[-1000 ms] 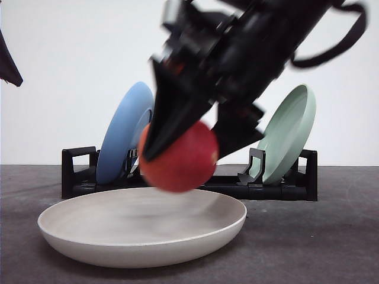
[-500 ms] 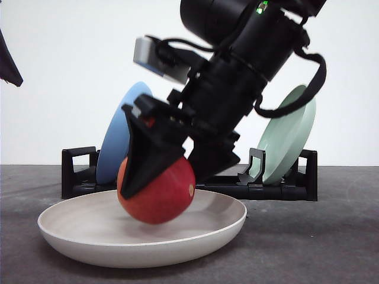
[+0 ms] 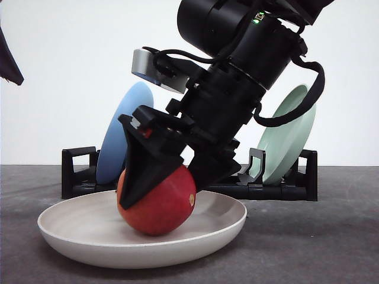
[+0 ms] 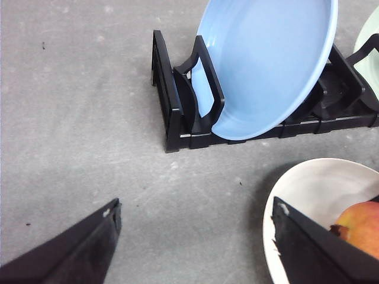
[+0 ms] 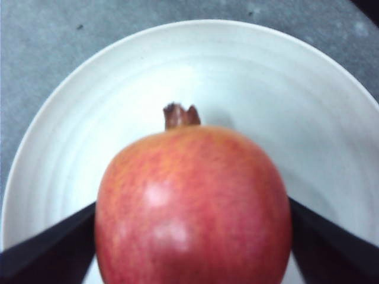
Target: Place pomegranate in white plate
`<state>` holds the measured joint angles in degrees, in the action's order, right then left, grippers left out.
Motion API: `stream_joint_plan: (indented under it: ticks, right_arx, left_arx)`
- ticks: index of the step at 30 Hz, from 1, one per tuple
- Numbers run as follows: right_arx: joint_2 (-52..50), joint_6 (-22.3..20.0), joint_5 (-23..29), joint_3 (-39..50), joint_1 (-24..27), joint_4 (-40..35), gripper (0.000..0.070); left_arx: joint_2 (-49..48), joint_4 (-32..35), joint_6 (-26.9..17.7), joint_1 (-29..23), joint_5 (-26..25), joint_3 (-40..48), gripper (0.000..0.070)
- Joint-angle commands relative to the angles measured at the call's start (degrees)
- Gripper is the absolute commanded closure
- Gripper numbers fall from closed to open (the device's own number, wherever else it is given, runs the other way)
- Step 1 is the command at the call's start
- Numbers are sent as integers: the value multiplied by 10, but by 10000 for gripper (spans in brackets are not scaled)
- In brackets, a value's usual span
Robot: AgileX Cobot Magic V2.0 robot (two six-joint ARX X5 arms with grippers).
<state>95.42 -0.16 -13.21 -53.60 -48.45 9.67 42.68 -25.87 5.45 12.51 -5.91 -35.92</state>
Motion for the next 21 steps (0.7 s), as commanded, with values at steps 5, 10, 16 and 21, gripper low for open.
stream_joint_plan:
  ticks: [5, 10, 16, 21]
  right_arx:
    - [-2, 10, 1, -14, -6, 4, 38]
    - [-51, 10, 1, -18, 6, 11, 40]
    - [-123, 13, -5, 18, 47, 2, 162]
    - [-200, 36, -27, 83, 108, -17, 165]
  left_arx:
    - [4, 5, 2, 1, 2, -5, 226]
    - [4, 6, 8, 1, 2, -5, 226]
    - [4, 6, 17, 1, 2, -5, 226]
    - [4, 6, 17, 1, 2, -5, 226]
